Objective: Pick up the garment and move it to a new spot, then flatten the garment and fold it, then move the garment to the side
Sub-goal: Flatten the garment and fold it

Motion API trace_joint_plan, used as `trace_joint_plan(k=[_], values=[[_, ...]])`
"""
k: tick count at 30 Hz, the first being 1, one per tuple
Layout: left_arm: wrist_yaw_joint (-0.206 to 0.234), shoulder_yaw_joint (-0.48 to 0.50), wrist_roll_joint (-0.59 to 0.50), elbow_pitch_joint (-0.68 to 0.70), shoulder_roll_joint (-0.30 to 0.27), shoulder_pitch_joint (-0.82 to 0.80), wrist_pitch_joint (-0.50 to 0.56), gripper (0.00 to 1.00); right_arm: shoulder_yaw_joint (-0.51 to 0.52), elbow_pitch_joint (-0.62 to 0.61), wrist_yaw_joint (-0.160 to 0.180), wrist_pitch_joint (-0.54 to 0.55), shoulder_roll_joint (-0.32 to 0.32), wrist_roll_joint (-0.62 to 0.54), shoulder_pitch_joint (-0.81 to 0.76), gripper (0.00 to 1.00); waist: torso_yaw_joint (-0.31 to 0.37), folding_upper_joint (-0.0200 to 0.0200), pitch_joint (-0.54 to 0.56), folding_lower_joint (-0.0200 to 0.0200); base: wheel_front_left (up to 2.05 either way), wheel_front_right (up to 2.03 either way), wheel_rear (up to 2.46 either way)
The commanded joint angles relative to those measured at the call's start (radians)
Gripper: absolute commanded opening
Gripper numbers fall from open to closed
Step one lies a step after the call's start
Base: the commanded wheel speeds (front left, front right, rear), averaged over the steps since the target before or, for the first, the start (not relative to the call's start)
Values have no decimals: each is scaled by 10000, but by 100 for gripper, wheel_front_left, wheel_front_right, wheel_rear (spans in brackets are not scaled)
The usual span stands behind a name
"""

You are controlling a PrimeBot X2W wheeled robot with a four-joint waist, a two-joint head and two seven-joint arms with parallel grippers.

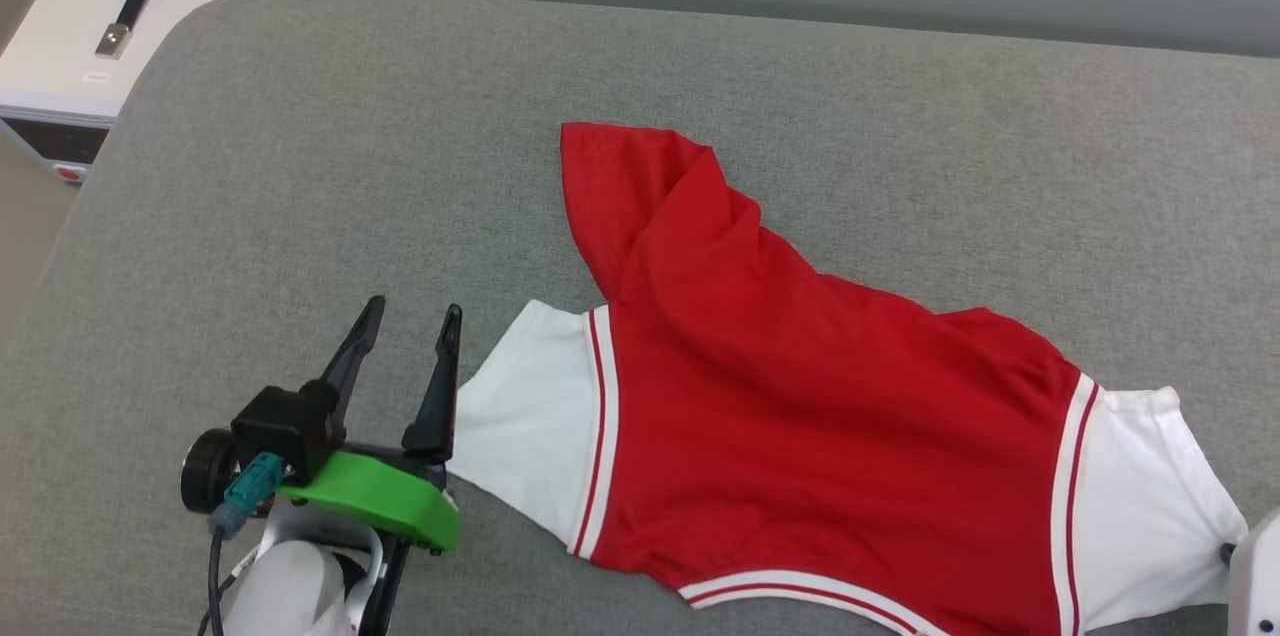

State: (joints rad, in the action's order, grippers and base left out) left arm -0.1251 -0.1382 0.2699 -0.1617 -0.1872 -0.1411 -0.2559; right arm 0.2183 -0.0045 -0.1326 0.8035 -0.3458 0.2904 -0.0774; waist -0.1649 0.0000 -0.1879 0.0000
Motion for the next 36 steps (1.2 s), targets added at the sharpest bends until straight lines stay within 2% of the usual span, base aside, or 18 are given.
trace_joint_plan(k=[1,3,5,8,11,15,16,20,32,33,34,36], values=[[-55,-97,177,-217,-173,112,-42,100,101,135,19,-64,-45,-52,118,0,101,0,114,0,0,0,0],[-55,-238,449,-455,-396,58,245,100,130,143,19,-98,-44,-76,150,0,150,0,157,0,0,0,0],[-55,-504,886,-589,-637,22,1042,100,120,119,19,-105,-30,-99,154,0,201,0,172,0,0,0,0],[-55,-1012,1194,-567,-1313,-37,2827,100,83,22,19,-108,52,-132,135,0,280,0,145,0,0,0,0],[-52,-1181,1546,-372,-1684,-59,4631,100,36,-86,19,-91,140,-169,121,0,356,0,96,0,0,0,0],[417,-1198,1988,186,-1890,24,6945,100,-19,-239,19,-45,225,-211,155,0,465,0,-32,0,0,0,0],[948,-1271,1932,771,-2136,41,8364,100,-83,-391,19,14,318,-221,253,0,608,0,-232,0,0,0,0],[1315,-1362,1797,1101,-2293,-115,9197,100,-140,-610,19,96,413,-182,415,0,770,0,-548,0,0,0,0],[1312,-1644,1808,161,-2150,-385,9361,100,-239,-835,19,202,448,-120,536,0,883,0,-932,0,0,0,0],[1276,-1698,1860,73,-2113,-375,9449,47,-242,-840,19,208,446,-118,532,0,878,0,-932,0,0,0,0],[1221,-1750,1944,2,-2059,-368,9532,0,-245,-843,19,215,444,-114,525,0,870,0,-925,0,0,0,0],[1135,-1793,2120,-64,-1958,-344,9614,0,-261,-843,19,228,422,-109,517,0,848,0,-872,0,0,0,0]])
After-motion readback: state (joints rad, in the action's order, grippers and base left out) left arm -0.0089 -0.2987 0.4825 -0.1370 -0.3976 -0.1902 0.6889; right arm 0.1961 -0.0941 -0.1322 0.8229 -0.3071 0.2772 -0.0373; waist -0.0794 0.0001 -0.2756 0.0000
